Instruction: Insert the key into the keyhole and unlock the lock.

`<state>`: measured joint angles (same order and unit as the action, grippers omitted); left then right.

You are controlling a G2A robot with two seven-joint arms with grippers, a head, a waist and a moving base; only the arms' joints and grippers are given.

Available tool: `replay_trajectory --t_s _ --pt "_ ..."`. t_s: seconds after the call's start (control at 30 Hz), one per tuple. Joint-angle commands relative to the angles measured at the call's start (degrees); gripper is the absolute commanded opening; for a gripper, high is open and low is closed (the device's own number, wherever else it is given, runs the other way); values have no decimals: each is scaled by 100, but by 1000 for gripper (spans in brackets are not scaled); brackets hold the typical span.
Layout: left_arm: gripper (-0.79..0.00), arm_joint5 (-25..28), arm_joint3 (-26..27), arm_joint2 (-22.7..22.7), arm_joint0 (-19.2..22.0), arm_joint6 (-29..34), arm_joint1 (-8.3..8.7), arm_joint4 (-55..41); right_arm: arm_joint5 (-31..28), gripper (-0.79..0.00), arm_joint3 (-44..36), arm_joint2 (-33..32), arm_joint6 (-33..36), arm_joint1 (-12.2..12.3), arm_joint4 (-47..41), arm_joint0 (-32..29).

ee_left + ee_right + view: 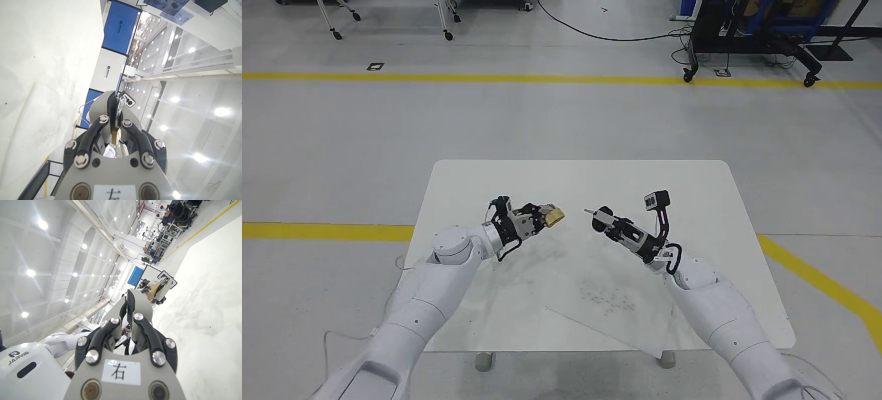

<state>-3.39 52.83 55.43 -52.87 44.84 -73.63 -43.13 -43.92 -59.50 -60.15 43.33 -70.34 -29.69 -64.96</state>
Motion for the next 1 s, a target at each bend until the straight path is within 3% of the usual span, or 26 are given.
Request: replay_trajectory --t_s 0.0,0.13,0.37,0.47,0.7,0.97 --pt "-785 -178 -106 4 -9 -98 -29 -163 194 -785 -97 48 -383 -10 559 1" --pt "-785 -415 -482 -7 151 -194 -139 -593 543 -785 -511 94 -1169 -25 1491 -93" --pt "-785 -98 -691 -195 278 -55 -292 -604 1683 -785 -1890 -64 -2161 78 3415 -657" --pt "-785 -1 -769 -144 270 328 -345 -935 2132 -785 -2593 -214 -1983 150 3583 -1019" --pt "-785 -7 -778 -140 276 388 -350 -964 2132 -785 -2593 -214 -1983 150 3583 -1019" --pt "-785 99 -432 78 60 -103 -292 -770 2397 -785 -2541 -89 -2398 84 3618 -988"
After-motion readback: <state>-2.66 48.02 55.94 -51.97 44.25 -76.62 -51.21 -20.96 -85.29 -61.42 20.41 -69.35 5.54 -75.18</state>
